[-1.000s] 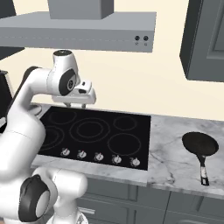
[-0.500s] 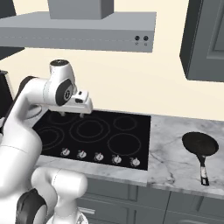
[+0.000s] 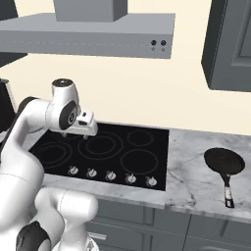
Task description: Place both pans onto different burners. Then place the mushroom and the chicken drumstick on different pans.
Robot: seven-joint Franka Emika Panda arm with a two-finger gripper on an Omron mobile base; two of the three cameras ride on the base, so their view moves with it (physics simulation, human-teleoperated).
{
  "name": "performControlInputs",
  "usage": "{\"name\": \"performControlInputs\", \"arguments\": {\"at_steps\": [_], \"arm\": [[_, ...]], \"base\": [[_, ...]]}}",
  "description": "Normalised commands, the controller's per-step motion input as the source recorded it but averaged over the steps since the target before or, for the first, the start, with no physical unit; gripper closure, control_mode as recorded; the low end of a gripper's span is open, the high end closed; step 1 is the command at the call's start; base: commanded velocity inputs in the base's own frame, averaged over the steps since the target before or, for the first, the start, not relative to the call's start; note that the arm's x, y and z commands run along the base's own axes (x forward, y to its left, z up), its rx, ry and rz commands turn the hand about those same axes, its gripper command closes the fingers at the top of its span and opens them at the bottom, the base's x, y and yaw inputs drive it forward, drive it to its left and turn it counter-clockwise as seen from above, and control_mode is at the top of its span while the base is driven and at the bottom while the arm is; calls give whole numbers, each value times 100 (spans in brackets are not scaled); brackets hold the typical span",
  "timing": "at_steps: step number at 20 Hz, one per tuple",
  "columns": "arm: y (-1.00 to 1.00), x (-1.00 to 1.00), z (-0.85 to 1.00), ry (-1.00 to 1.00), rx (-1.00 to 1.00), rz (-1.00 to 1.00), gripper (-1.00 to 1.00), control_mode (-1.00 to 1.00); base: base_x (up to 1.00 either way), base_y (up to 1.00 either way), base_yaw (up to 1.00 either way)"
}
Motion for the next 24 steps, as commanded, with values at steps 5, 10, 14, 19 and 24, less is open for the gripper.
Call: {"name": "performControlInputs", "arguments": {"at_steps": [5,10,14,19,24], "arm": [[42,0,-13,0,0,0,-100,-100],[46,1,-19,0,0,0,-100,-100],[47,0,-21,0,0,0,-100,-100],[47,4,-15,0,0,0,-100,-100],[36,7,-11,0,1,0,-100,-100]], "base": [[0,0,0],[0,0,0],[0,0,0],[0,0,0],[0,0,0]]}}
